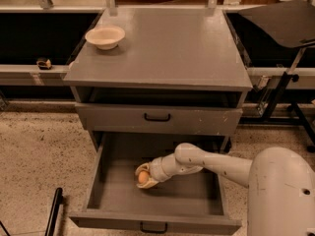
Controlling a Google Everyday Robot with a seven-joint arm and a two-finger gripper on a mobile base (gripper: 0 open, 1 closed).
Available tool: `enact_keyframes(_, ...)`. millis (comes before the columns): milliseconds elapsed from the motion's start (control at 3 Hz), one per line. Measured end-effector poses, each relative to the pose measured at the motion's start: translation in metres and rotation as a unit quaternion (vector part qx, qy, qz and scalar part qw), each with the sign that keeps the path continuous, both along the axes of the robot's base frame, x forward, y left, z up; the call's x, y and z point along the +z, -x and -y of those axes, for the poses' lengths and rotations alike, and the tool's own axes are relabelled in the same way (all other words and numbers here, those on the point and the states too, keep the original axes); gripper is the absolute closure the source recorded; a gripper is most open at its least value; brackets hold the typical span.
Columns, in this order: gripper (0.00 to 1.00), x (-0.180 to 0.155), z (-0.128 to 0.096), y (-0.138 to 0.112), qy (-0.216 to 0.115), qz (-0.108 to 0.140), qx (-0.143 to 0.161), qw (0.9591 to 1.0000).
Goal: Place orange into middle drawer
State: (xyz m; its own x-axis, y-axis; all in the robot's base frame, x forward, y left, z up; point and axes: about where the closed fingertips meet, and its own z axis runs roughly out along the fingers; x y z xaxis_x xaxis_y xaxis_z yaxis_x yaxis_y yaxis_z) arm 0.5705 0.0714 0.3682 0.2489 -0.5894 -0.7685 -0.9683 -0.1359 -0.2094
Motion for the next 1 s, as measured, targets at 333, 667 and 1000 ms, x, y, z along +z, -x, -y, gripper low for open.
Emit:
enact_keyframes(333,0.59,-0.0016,0.0004,-0.0001,0.001,-0.002,-0.001,1.0000)
enact_keyframes(667,0.36,-0.0016,0.0004,-0.0001,0.001,-0.002,-0.001,1.0000)
enact_keyframes(1000,0.13,-0.0016,0.0004,-0.0001,0.001,-0.002,-0.001,1.0000)
